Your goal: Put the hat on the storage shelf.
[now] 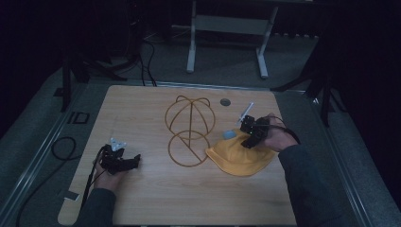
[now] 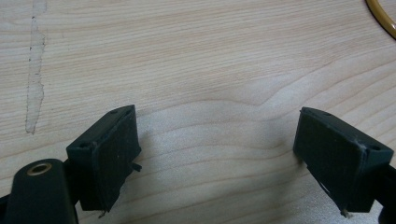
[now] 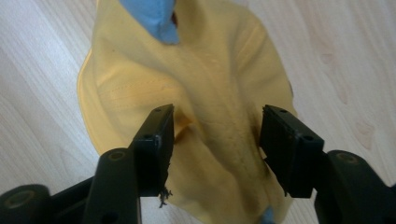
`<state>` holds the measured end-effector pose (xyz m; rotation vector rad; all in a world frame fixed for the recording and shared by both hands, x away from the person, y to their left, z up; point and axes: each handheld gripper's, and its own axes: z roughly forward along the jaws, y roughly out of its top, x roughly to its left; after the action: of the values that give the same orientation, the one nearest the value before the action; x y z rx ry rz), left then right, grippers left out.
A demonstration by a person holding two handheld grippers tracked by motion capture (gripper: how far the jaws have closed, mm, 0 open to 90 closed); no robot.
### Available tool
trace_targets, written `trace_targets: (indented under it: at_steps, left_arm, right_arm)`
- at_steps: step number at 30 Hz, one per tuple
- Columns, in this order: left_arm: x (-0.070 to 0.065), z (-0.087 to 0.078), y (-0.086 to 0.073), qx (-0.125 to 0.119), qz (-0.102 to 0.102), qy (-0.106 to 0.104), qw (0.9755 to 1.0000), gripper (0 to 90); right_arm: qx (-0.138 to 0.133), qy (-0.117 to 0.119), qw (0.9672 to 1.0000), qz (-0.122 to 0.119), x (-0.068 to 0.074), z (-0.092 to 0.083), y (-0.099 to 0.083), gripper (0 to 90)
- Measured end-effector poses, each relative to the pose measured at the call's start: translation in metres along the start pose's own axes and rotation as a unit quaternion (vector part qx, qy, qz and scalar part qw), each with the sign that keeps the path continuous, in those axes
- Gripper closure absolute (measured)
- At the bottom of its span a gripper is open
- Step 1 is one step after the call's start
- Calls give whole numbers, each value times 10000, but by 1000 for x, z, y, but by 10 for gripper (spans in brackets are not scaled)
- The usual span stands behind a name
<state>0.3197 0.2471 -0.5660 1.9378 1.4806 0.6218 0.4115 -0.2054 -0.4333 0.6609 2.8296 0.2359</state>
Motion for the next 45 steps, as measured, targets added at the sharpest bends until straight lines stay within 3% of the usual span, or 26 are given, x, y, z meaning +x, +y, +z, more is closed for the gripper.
trace_targets:
  at_steps: [5,12,15,29,45]
  left_arm:
    - [0,0,0,2,2,2,10000,144]
    - [-1,-1,-1,3,20,-20,10000,144]
    - [-1,-1,-1,8,27,-20,10000,144]
    - [-1,-1,-1,5,24,-20,10000,144]
    - [-1,0,0,4,22,-25,10000,144]
  right_arm:
    - [166,66,9998,-131,0,4,5,517]
    - [385,98,9986,-342,-1,5,11,745]
    - [409,43,9983,-407,0,4,11,791]
    - [460,-189,9980,-383,3,-9,4,826]
    - [124,-348,9993,79,-9,-29,-9,830]
